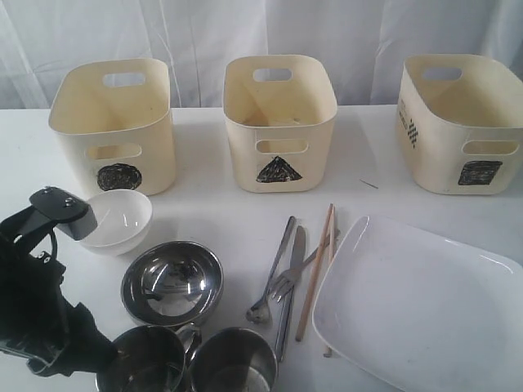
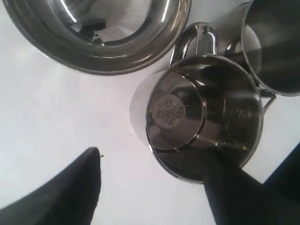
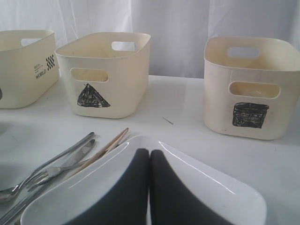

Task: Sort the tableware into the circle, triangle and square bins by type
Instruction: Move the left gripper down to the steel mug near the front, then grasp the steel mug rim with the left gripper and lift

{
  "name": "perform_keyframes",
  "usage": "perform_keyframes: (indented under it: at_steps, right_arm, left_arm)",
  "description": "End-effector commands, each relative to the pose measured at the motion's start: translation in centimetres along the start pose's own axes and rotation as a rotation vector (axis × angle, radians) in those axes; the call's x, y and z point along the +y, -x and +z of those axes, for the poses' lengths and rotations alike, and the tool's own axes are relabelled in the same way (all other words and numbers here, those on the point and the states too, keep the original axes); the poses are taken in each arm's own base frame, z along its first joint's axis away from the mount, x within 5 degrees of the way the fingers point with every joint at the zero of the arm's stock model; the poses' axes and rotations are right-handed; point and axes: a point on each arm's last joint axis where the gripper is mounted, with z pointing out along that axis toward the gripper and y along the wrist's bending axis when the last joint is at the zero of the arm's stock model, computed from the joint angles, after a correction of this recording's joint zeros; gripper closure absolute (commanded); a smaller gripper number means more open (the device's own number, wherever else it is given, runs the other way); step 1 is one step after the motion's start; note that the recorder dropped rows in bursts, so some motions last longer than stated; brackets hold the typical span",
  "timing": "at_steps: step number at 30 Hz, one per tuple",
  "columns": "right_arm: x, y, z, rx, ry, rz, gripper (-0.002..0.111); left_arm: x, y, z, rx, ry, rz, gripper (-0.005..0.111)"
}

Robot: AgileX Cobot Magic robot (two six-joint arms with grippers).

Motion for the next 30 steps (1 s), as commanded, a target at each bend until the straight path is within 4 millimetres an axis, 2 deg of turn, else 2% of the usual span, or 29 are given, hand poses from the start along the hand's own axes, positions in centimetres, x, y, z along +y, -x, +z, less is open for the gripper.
perform_keyframes:
  at_steps: [1, 14, 23, 30]
  right_arm:
    - [0.0, -0.1, 0.0, -0.006, -0.003, 0.002, 0.108]
    - [0.0, -0.1, 0.0, -0.006, -0.003, 0.002, 0.108]
    - [0.0, -0.1, 0.0, -0.006, -0.003, 0.002, 0.108]
    - [0.0, -0.1, 0.0, -0.006, -0.003, 0.002, 0.108]
  left_arm:
    - [-0.3, 0.2, -0.1, -0.008, -0.018, -0.004, 0.041]
    - [-0.1, 0.5, 0.0, -0.035, -0.008, -0.014, 0.041]
    - [0.3, 0.7, 1.9, 0.022, -0.052, -0.047, 0.041]
    - [-0.8, 1.3, 3.5, 0.027, -0.045, 0.037, 0.041]
